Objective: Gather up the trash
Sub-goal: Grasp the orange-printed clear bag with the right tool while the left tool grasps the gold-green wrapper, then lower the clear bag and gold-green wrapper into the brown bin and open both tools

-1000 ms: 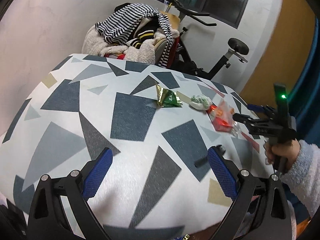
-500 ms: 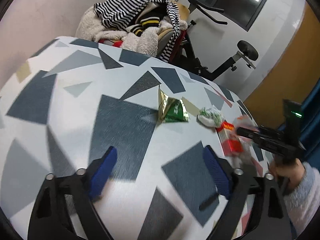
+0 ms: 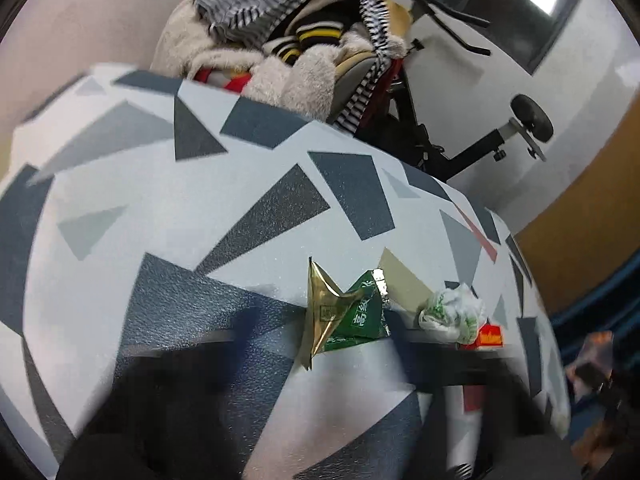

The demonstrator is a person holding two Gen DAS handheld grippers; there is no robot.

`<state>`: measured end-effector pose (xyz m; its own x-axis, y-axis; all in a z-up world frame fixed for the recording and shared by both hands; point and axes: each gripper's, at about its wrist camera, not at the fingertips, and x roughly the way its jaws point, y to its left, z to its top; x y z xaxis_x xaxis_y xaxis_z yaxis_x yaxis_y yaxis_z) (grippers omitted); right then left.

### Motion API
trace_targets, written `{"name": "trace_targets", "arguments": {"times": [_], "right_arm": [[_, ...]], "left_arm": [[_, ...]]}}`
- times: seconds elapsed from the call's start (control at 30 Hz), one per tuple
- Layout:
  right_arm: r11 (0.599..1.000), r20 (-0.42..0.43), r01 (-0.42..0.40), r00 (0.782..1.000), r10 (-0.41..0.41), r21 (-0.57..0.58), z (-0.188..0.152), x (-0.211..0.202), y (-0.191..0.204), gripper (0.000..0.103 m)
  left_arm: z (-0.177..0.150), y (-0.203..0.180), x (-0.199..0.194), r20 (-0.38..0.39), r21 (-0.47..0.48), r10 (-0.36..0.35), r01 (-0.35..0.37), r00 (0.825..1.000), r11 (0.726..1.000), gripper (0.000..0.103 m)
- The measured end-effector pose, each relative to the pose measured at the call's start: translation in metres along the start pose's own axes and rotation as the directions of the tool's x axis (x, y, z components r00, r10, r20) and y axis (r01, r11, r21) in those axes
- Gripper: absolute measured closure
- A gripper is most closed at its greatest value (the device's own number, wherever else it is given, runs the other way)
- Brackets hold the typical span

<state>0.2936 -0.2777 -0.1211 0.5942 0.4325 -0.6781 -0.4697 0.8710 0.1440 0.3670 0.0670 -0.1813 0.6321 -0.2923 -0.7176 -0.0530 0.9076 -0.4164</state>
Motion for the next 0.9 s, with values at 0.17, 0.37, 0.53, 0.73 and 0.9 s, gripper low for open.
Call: {"name": "trace_targets", "arguments": {"times": [0.17, 0.37, 0.53, 0.73, 0.9], "right_arm": [[0.999, 0.023, -0.018, 1.000, 0.018, 0.026, -0.013, -0.021, 0.000, 0.075], [0.998, 0.035, -0.045, 0.998, 0.044, 0.039, -0.027, -0.035, 0.015, 0.075], [0.997, 0.038, -0.058, 0.998, 0.057, 0.041, -0.044, -0.049, 0.036, 0.077], [0.995, 0.032, -0.080, 0.996, 0.079, 0.054, -0.069, -0.065, 0.056, 0.079], [0.994, 0.026, -0.092, 0.996, 0.090, 0.065, -0.094, -0.080, 0.071, 0.079]], "left_arm": [[-0.004, -0.015, -0.026, 0.015, 0.092, -0.009, 0.008, 1.000, 0.996, 0.093], [-0.019, -0.040, -0.087, 0.041, 0.206, -0.054, 0.045, 0.998, 0.978, 0.093], [-0.050, -0.058, -0.139, 0.055, 0.312, -0.054, 0.034, 0.997, 0.950, 0.093], [-0.100, -0.067, -0.188, 0.049, 0.360, -0.082, 0.059, 0.995, 0.931, 0.093], [-0.151, -0.075, -0.218, 0.034, 0.419, -0.090, 0.067, 0.995, 0.905, 0.093]]}}
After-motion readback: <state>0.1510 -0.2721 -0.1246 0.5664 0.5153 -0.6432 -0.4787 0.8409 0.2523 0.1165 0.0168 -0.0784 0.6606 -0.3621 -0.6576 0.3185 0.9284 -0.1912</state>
